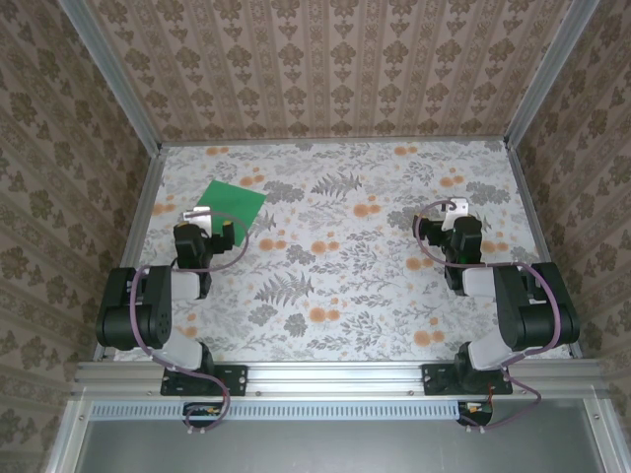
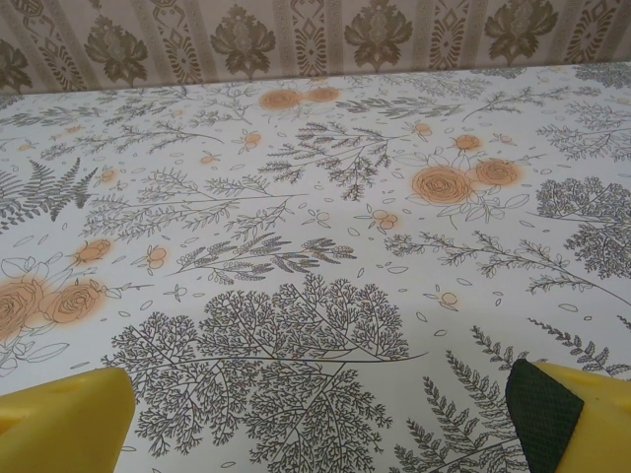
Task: Fold a paper plane with a square sheet of paper (pick it up from the middle)
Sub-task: Move the square sheet of paper to the center of the table.
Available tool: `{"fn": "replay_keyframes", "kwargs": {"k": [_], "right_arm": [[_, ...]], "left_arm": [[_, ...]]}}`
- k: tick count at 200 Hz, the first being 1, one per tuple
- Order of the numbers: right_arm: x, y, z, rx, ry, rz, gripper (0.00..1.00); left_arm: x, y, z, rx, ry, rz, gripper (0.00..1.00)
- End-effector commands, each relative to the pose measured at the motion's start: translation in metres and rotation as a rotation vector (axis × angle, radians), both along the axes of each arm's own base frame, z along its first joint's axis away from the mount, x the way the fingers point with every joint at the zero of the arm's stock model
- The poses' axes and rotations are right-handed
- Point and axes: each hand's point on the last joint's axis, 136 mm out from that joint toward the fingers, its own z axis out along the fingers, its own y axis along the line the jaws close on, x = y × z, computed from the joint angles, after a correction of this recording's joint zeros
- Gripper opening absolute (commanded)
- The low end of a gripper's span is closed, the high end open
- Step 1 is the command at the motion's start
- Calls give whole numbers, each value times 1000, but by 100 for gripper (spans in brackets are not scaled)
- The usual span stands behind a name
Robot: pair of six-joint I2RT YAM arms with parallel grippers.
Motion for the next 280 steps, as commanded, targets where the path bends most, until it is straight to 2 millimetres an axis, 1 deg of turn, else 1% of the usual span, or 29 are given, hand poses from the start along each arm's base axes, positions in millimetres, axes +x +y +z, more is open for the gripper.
{"fn": "replay_keyframes", "kwargs": {"k": [1,51,68,89,97,98,100,117,123,128,134,150,161,167,176,185,193,197,203,219,224,226,228,241,251,253,264,280], "right_arm": [[0,1,-1,-4,-9,16,100],[-1,2,0,-4,-16,17,100],[-4,-1,6,-7,-32,1,100],[-5,-5,23,-9,-35,-29,100],[-6,-6,24,-16,-10,-40,100],[-6,-7,30,-16,-25,-43,100],[-7,-7,35,-19,-31,-44,100],[-9,-12,52,-40,-30,-100,100],[-9,-12,58,-30,-26,-117,100],[-10,-12,62,-14,-21,-126,100],[-9,-11,69,5,-18,-129,100],[-9,-3,81,63,5,-131,100],[-9,4,84,125,45,-129,100],[-8,7,85,157,72,-130,100],[-6,11,85,206,119,-137,100],[-4,17,81,238,179,-128,100],[-1,20,78,273,223,-134,100],[-1,23,73,288,259,-136,100],[1,27,72,307,287,-131,100],[5,37,64,350,349,-108,100],[6,41,66,363,350,-97,100],[7,42,59,367,371,-96,100],[8,44,55,372,381,-91,100],[10,52,51,401,400,-67,100],[11,59,48,422,414,-42,100],[11,60,47,425,419,-39,100],[12,66,42,441,435,-24,100],[12,72,37,458,454,-9,100]], "left_arm": [[7,-2,7,10,-19,-20,100],[5,-2,7,12,-23,-16,100],[4,8,11,13,-38,40,100],[-6,18,26,10,-75,107,100],[-9,23,33,11,-75,136,100],[-9,24,34,11,-78,141,100],[-9,24,36,11,-75,145,100],[-11,30,53,0,-46,187,100],[-12,31,58,-16,-22,202,100],[-11,31,65,-32,-14,206,100],[-11,30,71,-52,5,212,100],[-12,31,79,-122,83,261,100],[-12,30,80,-170,148,286,100],[-9,26,82,-186,176,275,100],[-8,25,77,-221,234,301,100],[-4,23,72,-262,281,322,100],[1,16,66,-304,327,310,100],[4,11,63,-328,349,296,100],[8,4,59,-361,381,281,100],[18,-8,44,-431,466,286,100],[21,-12,41,-440,486,289,100],[23,-13,39,-443,494,292,100],[23,-13,37,-441,506,296,100],[32,-19,28,-435,556,318,100],[36,-23,17,-432,609,332,100],[38,-24,18,-434,613,333,100],[44,-30,7,-422,662,344,100],[53,-40,-3,-398,699,347,100]]}}
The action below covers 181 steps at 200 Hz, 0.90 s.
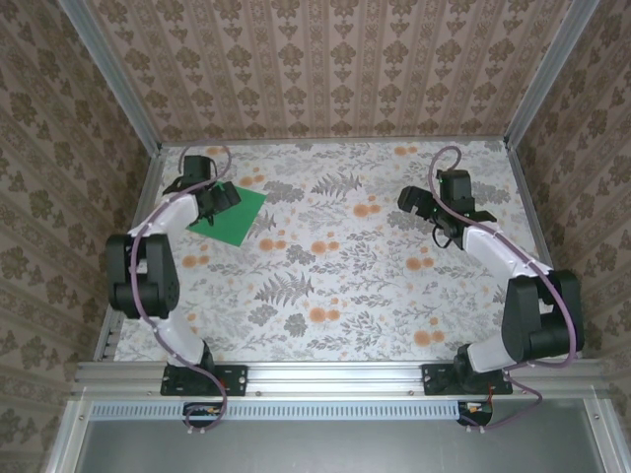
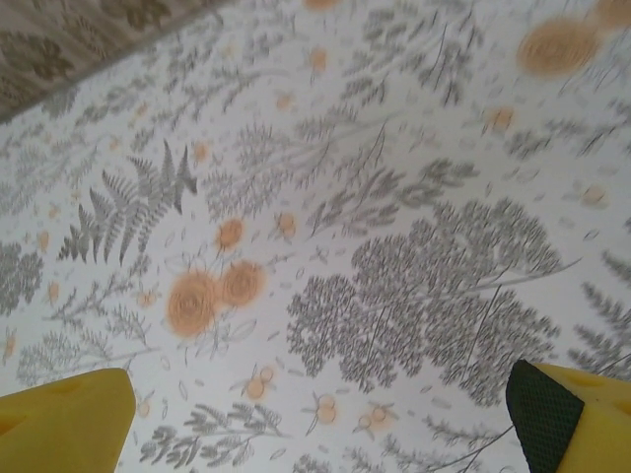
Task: Fold a paper plane with a square sheet of paper (pick it up from the middle)
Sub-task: Move the square sheet of paper to the center of the table.
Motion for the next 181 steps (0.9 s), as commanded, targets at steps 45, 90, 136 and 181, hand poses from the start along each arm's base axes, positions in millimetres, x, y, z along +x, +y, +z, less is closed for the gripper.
{"fn": "replay_keyframes", "kwargs": {"k": [45,90,136,181], "right_arm": [[-1,31,-20,119,98,62,100],[-1,33,-30,114,137,60,100],[-3,30,-35,108,160,45,100],[-8,22,-27,74,162,20,100]], "left_arm": [[16,-35,-39,-1,192,-11,100],[20,-60,-61,19,265,-70,100],[-5,-98,-82,19,370,-172,98],[-60,-158,-94,-74,463,-323,97]]}}
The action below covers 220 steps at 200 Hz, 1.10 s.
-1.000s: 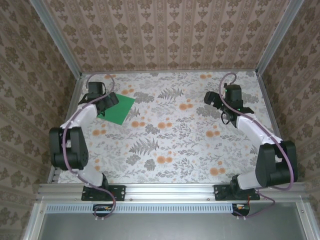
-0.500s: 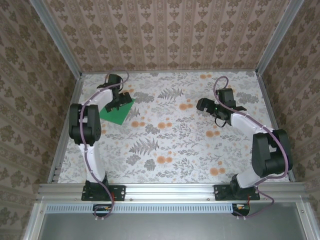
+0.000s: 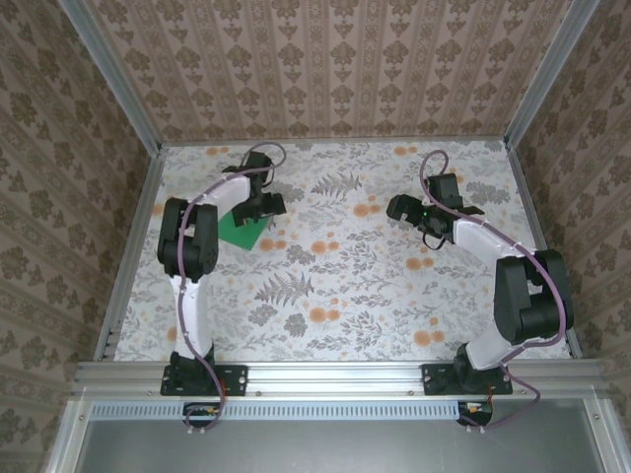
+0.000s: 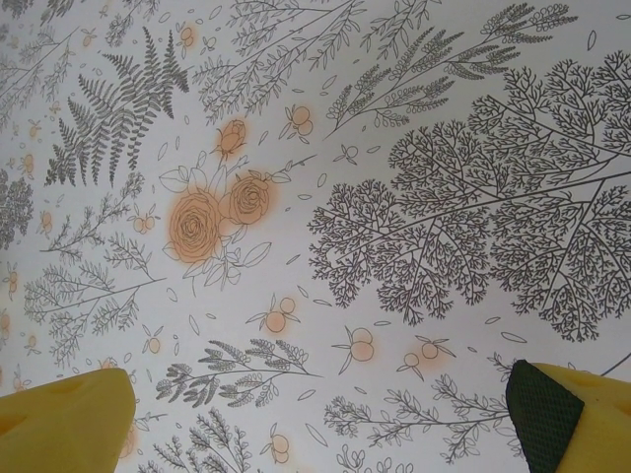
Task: Fold a paper plane with a square sheet of paper (pick it up from the middle)
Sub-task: Move the square sheet of paper to the center of the table.
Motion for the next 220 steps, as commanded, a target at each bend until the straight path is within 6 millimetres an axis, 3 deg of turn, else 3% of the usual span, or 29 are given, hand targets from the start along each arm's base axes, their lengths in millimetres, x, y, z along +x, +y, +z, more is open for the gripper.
{"fn": "replay_keyframes", "kwargs": {"k": [1,49,72,95,122,139,162,194,220], "right_arm": [[-2,-4,12,-22,3,-25,100],[-15,-15,17,-73,12,-49,100],[-23,-18,17,-87,27,-49,100],[-30,-10,19,-54,25,-19,100],[-35,20,22,69,14,84,100],[-39,46,21,113,31,144,100],[-44,89,17,112,61,244,96],[-45,155,3,103,117,374,87],[-45,201,-16,81,179,457,82]], "left_arm": [[-57,-38,-19,-96,162,-88,97],[-138,-117,-27,-186,248,-270,96],[-164,-144,-21,-214,248,-333,96],[-168,-163,1,-254,188,-367,96],[-147,-173,50,-377,63,-339,96],[-130,-161,80,-438,-19,-287,97],[-110,-119,106,-472,-103,-183,99],[-95,-31,107,-434,-163,36,100],[-100,17,105,-411,-189,162,100]]}}
